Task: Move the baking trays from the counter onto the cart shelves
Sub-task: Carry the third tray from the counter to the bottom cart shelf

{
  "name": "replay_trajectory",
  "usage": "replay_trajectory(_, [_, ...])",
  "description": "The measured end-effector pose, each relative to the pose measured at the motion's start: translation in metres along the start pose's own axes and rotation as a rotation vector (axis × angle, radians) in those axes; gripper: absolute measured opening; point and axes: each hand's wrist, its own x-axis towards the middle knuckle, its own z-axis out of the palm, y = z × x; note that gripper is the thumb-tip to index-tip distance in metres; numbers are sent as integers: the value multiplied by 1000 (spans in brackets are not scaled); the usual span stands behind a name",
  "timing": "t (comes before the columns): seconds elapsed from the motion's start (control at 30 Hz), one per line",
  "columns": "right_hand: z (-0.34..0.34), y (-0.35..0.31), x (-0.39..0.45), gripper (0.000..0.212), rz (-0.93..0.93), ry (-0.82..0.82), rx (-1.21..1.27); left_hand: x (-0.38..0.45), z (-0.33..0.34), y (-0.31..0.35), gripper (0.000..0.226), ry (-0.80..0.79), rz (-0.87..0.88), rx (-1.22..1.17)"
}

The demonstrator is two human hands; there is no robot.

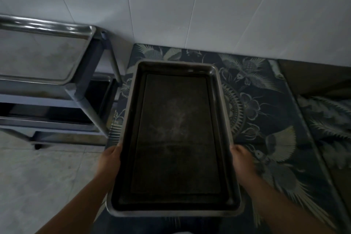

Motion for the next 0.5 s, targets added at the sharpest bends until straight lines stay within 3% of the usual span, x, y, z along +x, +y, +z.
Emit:
replay_trajectory(0.27, [-15, 13, -61, 26, -49, 61, 26, -43, -32, -18, 43, -11, 51, -75])
replay_trajectory(0.5, [-34, 28, -72, 23, -115, -42, 38, -99, -37, -44, 42, 115, 42, -68])
